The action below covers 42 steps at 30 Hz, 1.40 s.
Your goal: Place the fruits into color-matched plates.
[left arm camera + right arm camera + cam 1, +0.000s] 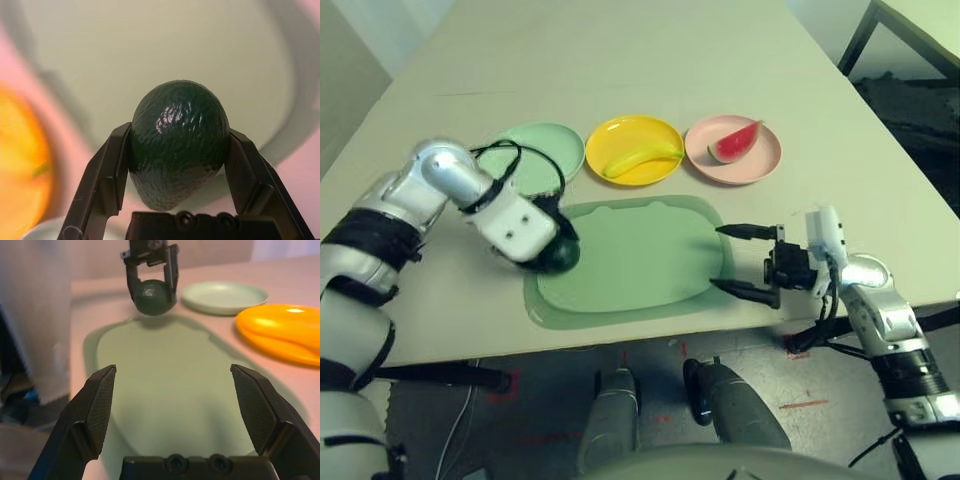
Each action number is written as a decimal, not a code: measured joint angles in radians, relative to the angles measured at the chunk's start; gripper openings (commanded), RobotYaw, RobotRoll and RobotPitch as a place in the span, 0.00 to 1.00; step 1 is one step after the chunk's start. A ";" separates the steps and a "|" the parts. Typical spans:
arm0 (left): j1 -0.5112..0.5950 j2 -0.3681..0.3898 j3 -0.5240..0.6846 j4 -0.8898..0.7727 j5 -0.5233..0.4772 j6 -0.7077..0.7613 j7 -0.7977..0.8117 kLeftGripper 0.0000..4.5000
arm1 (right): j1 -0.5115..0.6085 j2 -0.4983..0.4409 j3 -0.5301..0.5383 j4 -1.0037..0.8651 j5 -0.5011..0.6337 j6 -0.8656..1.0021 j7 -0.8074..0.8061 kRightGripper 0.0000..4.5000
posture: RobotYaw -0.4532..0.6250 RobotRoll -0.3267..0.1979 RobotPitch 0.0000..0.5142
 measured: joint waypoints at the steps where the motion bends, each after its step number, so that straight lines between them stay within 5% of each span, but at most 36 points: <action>1: -0.024 -0.010 0.017 0.059 0.037 -0.020 0.008 0.68 | 0.000 0.009 -0.004 0.001 -0.004 0.001 -0.023 1.00 | 0.30 0.62 0.33; 10: -0.184 -0.066 0.048 0.393 0.440 -0.075 0.401 0.68 | 0.000 0.033 0.002 0.023 -0.086 -0.055 -0.126 1.00 | 0.29 0.62 0.33; 19: -0.196 -0.135 0.008 0.497 0.739 0.136 0.875 0.68 | 0.026 0.038 0.002 -0.003 -0.086 -0.051 -0.164 1.00 | 0.28 0.62 0.34; 29: -0.127 -0.167 0.008 0.536 0.836 0.273 1.061 0.68 | 0.029 0.022 0.002 -0.025 -0.079 -0.023 -0.170 1.00 | 0.27 0.62 0.34; 33: -0.124 -0.168 0.011 0.537 0.849 0.271 1.088 0.97 | 0.035 0.010 0.002 -0.035 -0.075 -0.013 -0.166 1.00 | 0.28 0.62 0.34; 42: -0.149 -0.168 0.013 0.537 0.877 0.241 1.124 0.99 | 0.026 0.004 0.002 -0.032 -0.073 -0.003 -0.150 1.00 | 0.29 0.62 0.34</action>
